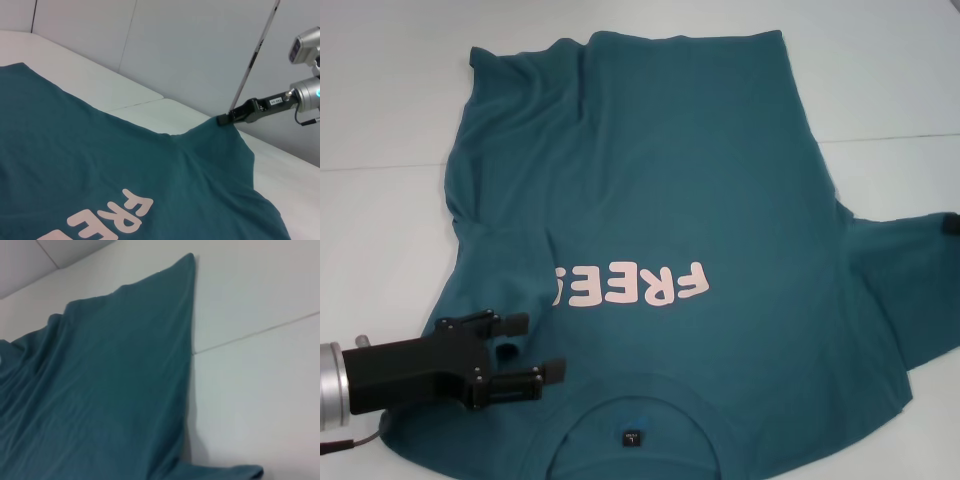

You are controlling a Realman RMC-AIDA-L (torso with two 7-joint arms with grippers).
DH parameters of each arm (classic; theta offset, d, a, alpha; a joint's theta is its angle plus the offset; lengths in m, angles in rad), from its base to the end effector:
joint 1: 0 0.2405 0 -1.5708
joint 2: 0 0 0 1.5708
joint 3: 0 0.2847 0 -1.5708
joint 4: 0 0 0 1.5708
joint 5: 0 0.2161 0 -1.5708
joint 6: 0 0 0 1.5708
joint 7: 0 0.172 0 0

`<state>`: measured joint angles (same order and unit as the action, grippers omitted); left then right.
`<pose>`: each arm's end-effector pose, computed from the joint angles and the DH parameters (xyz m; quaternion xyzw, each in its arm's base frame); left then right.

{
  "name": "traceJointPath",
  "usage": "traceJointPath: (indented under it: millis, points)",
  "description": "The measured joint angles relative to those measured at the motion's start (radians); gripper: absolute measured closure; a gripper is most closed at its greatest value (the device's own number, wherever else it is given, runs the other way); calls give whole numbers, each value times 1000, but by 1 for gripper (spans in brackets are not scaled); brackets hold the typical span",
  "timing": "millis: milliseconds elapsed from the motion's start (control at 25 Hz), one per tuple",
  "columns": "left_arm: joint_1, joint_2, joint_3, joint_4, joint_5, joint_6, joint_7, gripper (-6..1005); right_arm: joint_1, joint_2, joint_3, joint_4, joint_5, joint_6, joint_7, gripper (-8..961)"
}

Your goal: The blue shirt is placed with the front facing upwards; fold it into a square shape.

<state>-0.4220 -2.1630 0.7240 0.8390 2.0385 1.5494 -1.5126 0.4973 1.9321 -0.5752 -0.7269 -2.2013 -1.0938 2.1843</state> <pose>-0.2838 0.3346 -0.0475 -0.9282 -0.2644 -0.2231 0.1370 0.3944 0.4116 0.0790 -0.7153 0.5718 0.1768 0.3608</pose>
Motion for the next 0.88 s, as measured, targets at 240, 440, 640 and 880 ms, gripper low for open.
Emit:
traceJointPath:
  millis: [240,440,640,880]
  points:
    - [0,0,0,-7,-1,0,0,93,35,16,6,0,3,17,-71,923]
    - [-2,0,0,-11,-3,1,-1,93,54,19,4,0,4,34,-89,923]
    - [-4,0,0,-13,-6,1,-2,93,66,18,1,0,3,29,-89,922]
    - [-5,0,0,-14,-15,1,-3,94,71,32,-3,0,4,1,-91,923]
